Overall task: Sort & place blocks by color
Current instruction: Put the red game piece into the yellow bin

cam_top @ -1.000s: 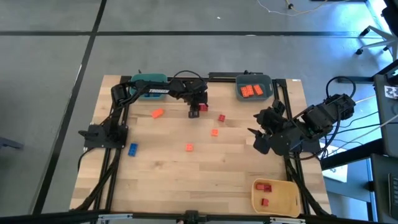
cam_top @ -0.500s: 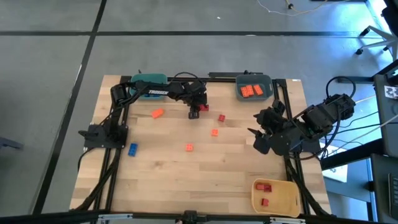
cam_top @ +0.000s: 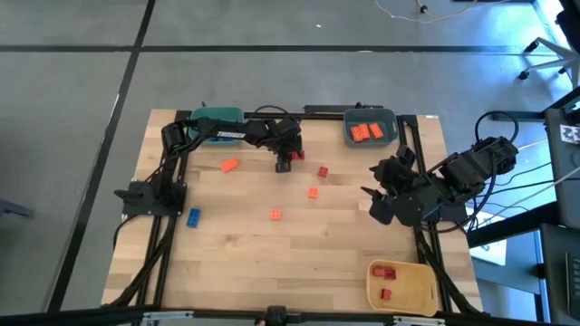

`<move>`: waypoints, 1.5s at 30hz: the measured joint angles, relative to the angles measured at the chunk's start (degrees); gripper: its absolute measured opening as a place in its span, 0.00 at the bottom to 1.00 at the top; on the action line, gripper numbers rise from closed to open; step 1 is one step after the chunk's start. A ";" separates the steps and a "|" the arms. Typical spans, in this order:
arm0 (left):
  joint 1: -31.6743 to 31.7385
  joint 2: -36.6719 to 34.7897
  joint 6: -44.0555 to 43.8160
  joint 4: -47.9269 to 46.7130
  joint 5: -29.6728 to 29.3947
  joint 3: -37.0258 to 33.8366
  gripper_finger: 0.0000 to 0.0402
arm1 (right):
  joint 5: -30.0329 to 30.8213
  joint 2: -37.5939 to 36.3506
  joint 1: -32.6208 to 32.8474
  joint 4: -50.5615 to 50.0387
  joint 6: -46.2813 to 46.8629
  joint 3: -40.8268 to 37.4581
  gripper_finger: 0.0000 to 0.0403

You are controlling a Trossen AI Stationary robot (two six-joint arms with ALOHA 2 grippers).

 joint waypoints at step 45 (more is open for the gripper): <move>-4.45 0.68 -20.07 -16.01 -8.52 16.94 0.36 | -3.82 0.00 0.02 0.00 -1.11 0.00 0.65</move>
